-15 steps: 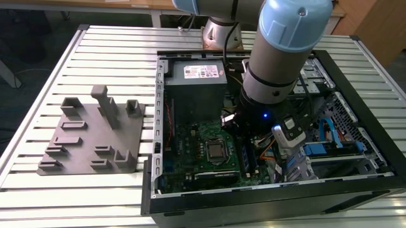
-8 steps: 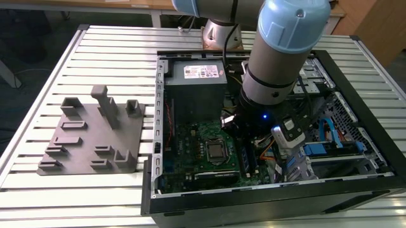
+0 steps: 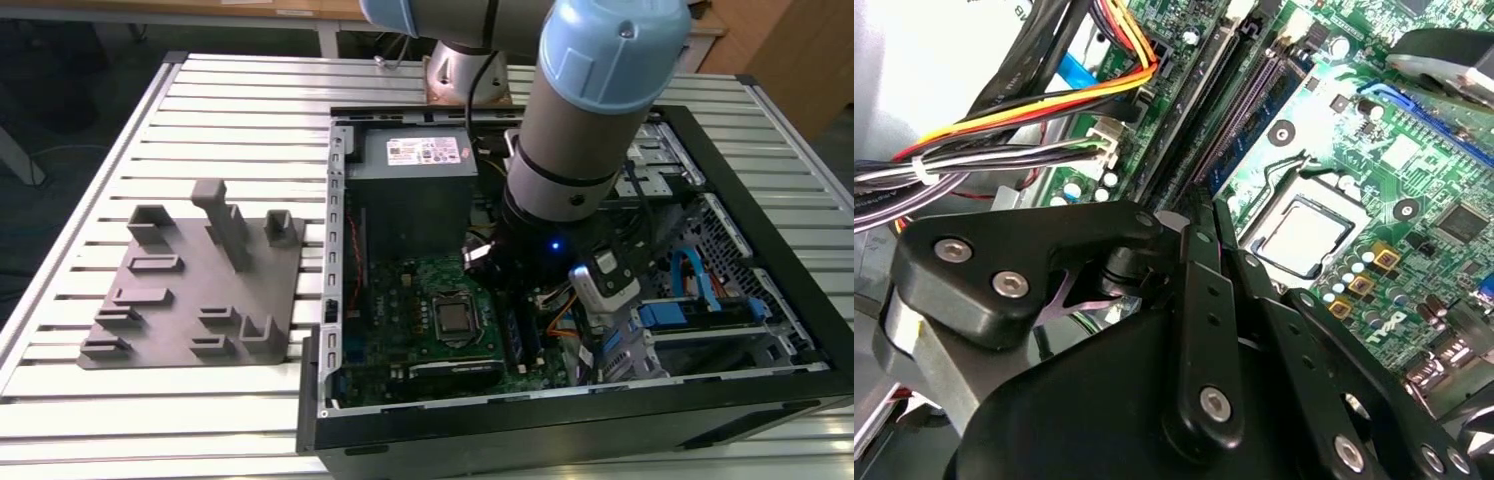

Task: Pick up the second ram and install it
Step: 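Insert the second ram into the second slot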

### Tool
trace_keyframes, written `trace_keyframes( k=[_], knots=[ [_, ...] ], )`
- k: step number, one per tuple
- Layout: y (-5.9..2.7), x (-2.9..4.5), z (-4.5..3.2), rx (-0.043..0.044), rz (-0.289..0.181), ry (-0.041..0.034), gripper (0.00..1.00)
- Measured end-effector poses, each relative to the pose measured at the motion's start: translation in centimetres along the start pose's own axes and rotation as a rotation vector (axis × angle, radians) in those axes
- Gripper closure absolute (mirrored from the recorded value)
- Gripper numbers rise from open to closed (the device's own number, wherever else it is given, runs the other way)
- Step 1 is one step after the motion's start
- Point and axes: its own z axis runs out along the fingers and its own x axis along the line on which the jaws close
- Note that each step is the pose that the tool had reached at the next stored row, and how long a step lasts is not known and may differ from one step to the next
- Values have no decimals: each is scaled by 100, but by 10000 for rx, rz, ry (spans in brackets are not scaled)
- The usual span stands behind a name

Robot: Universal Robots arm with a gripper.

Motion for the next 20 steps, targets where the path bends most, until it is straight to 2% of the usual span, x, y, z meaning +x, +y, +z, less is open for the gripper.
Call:
trace_keyframes(
  k=[2, 6, 12, 20],
  knots=[
    [0, 2, -17, -1, -5, -5, 87],
    [0, 2, -100, 1, -5, -5, 87],
    [-2, -38, -98, 1, -6, 32, 87],
    [-2, -28, -96, 1, -11, 33, 87]
  ],
)
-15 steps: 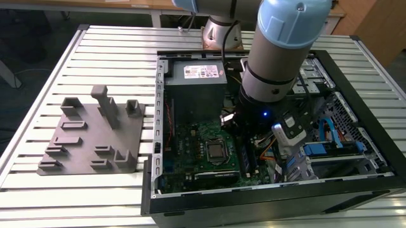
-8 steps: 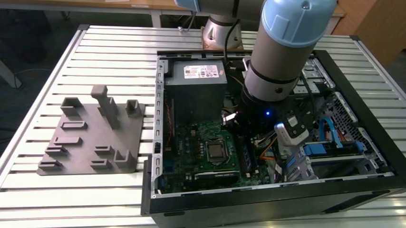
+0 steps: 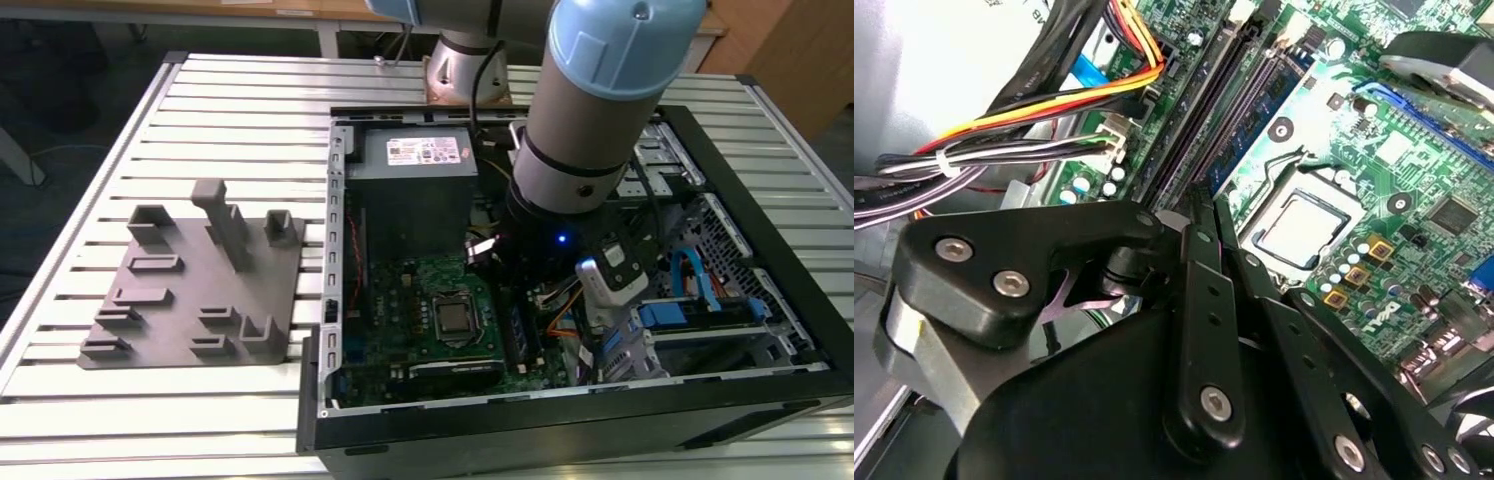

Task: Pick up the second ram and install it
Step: 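Insert the second ram into the second slot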

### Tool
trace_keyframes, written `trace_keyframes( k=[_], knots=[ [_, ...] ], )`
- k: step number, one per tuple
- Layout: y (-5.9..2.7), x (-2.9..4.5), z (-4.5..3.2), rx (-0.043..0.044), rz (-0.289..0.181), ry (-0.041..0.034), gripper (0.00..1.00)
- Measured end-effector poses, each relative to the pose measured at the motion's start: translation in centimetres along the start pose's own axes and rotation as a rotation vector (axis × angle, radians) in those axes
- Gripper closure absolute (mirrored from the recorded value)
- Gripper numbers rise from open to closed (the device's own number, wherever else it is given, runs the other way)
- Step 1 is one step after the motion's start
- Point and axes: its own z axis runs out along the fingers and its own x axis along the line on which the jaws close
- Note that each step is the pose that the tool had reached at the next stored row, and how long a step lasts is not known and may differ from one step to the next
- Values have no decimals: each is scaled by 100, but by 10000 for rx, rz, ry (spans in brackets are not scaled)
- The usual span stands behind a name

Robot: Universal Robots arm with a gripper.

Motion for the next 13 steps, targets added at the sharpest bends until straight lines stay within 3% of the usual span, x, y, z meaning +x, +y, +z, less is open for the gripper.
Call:
trace_keyframes(
  k=[13],
  knots=[
    [12, 1, 2, -1, -23, -1, 87]
  ],
)
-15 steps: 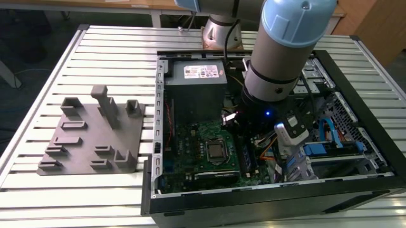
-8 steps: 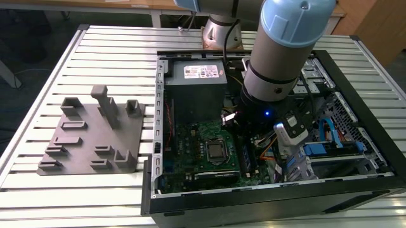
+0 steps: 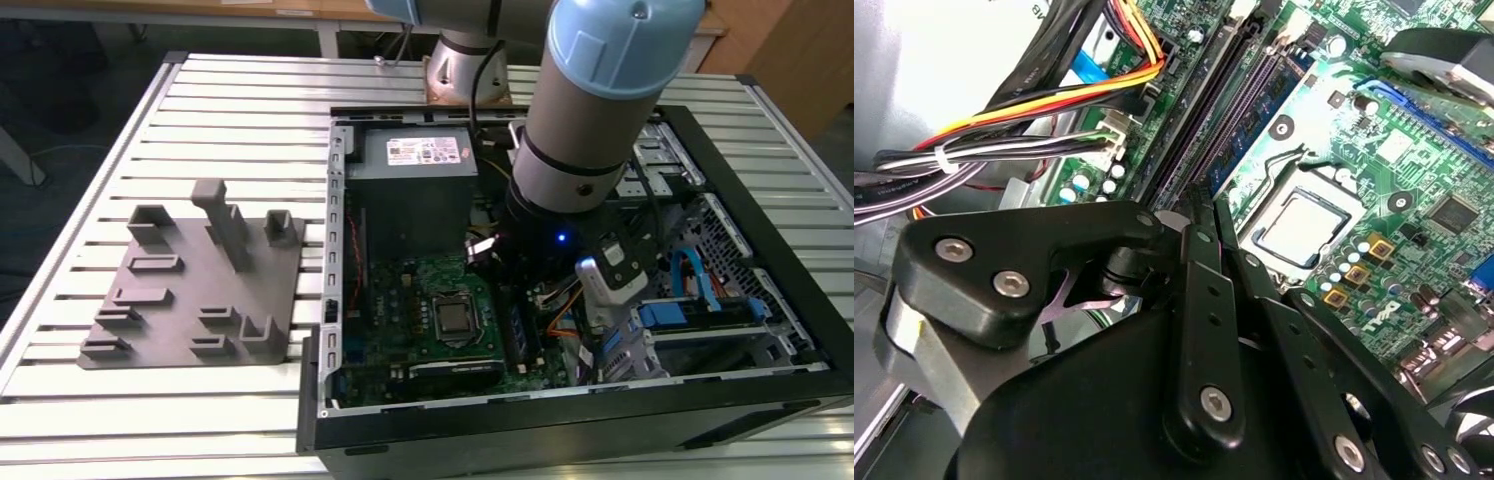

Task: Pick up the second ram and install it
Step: 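Insert the second ram into the second slot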

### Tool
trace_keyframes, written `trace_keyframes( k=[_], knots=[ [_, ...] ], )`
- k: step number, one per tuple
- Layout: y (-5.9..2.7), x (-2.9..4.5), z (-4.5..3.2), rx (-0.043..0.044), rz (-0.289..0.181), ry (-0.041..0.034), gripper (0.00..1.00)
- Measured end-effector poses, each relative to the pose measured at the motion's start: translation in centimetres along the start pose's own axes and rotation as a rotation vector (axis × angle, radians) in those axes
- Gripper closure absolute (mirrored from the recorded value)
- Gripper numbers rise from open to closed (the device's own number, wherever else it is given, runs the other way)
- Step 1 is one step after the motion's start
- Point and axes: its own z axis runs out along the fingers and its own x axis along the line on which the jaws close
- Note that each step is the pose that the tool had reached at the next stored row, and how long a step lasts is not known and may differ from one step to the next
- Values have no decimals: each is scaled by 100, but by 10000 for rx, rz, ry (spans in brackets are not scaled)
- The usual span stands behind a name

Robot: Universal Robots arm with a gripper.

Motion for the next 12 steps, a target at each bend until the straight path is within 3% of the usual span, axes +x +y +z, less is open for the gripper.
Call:
trace_keyframes(
  k=[12],
  knots=[
    [24, -5, 18, 1, 0, 1, 87]
  ],
)
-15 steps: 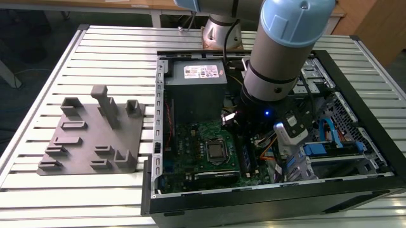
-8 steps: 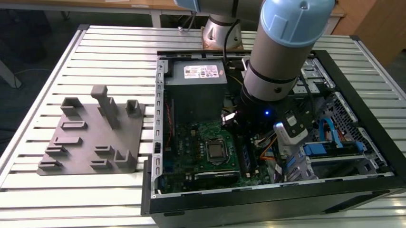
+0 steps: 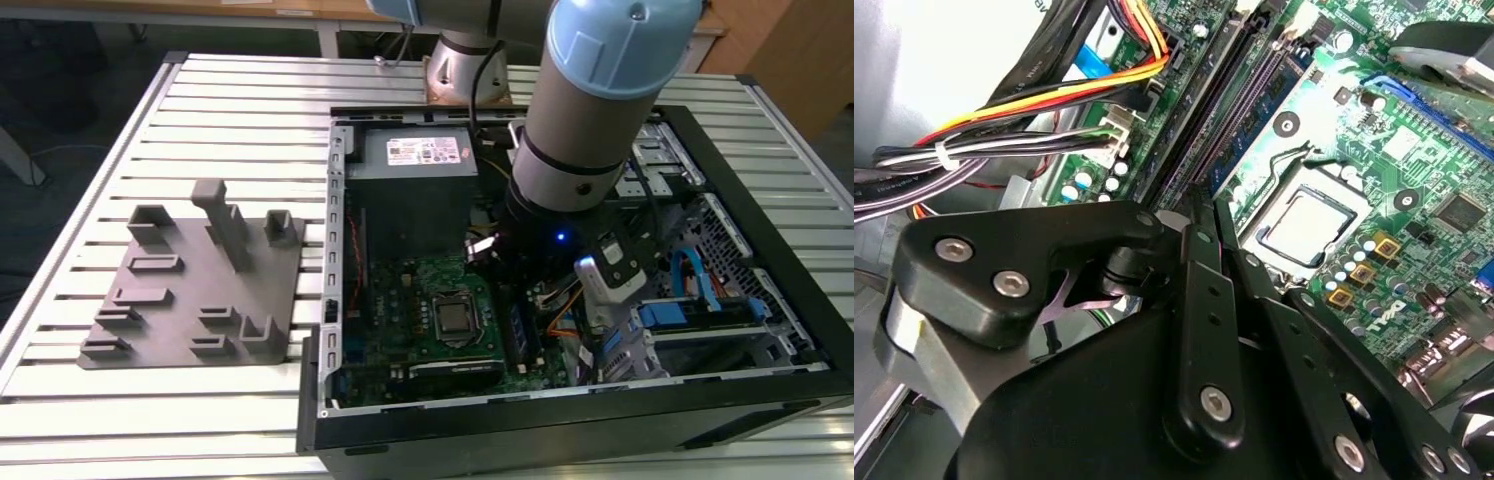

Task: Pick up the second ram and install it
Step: 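Insert the second ram into the second slot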

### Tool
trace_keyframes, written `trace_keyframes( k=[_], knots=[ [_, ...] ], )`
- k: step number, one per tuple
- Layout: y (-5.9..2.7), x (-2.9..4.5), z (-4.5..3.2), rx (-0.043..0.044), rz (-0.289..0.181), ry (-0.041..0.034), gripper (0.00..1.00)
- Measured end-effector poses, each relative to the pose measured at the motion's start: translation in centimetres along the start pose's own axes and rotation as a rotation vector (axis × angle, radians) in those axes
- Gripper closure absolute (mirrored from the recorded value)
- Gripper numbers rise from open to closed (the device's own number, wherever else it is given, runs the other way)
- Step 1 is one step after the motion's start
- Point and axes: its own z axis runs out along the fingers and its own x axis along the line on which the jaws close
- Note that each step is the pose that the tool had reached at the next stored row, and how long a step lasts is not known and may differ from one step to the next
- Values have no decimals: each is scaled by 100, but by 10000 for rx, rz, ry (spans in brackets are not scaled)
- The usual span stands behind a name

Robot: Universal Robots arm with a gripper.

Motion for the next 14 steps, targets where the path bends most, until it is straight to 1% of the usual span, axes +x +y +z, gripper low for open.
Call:
trace_keyframes(
  k=[6, 14],
  knots=[
    [0, -6, 1, 14, -29, 2, 87],
    [0, -5, 41, 13, -61, 3, 87]
  ],
)
